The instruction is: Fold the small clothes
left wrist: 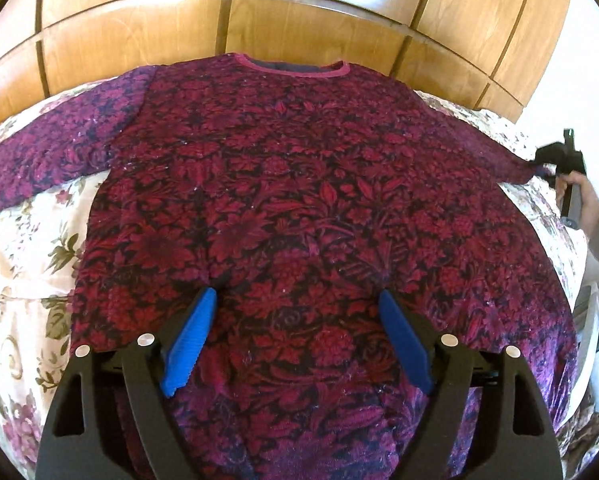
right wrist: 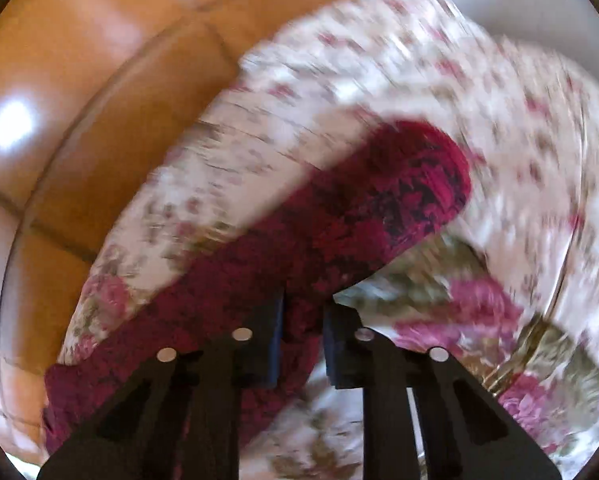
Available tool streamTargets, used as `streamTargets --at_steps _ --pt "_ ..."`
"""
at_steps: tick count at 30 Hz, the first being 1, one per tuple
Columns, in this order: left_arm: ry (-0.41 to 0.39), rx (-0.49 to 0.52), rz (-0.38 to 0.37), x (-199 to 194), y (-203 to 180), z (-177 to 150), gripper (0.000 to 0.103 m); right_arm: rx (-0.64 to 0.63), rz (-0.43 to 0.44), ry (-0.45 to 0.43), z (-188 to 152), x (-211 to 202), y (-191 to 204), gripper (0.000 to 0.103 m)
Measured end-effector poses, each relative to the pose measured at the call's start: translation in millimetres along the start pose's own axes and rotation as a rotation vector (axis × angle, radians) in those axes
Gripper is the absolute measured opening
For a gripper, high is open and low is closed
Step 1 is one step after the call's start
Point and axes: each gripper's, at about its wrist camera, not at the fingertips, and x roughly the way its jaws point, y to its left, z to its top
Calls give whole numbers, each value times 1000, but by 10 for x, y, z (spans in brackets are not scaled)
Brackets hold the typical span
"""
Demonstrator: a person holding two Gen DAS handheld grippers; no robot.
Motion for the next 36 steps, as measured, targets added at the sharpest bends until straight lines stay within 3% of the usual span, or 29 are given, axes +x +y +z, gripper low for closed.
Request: streamTargets --at_steps 4,9,14,18,21,26,27,30,36 --pt "-7 -7 -9 -8 13 0 81 -130 94 -53 -86 -266 573 11" --pt "-16 -49 -44 -42 72 4 81 -272 242 -35 -353 -420 1343 11" --pt "-20 -127 -105 -144 207 49 81 -425 363 55 -964 -387 2133 11" --pt "-16 -206 -139 -212 365 122 71 -519 439 157 -1554 -274 2674 11" --pt "-27 -243 -148 -272 479 193 63 -582 466 235 -2009 -178 3022 11" --pt "-38 -313 -174 -291 676 383 63 -707 474 288 -2594 -135 3386 14" --pt "-38 -325 -180 -281 707 417 63 -723 480 285 -2658 -162 3408 17" --pt "-39 -359 -193 -224 805 559 63 -713 531 286 -2701 -303 3321 65" --pt "-28 -385 -205 19 899 930 63 -641 588 251 -2555 -736 2730 74"
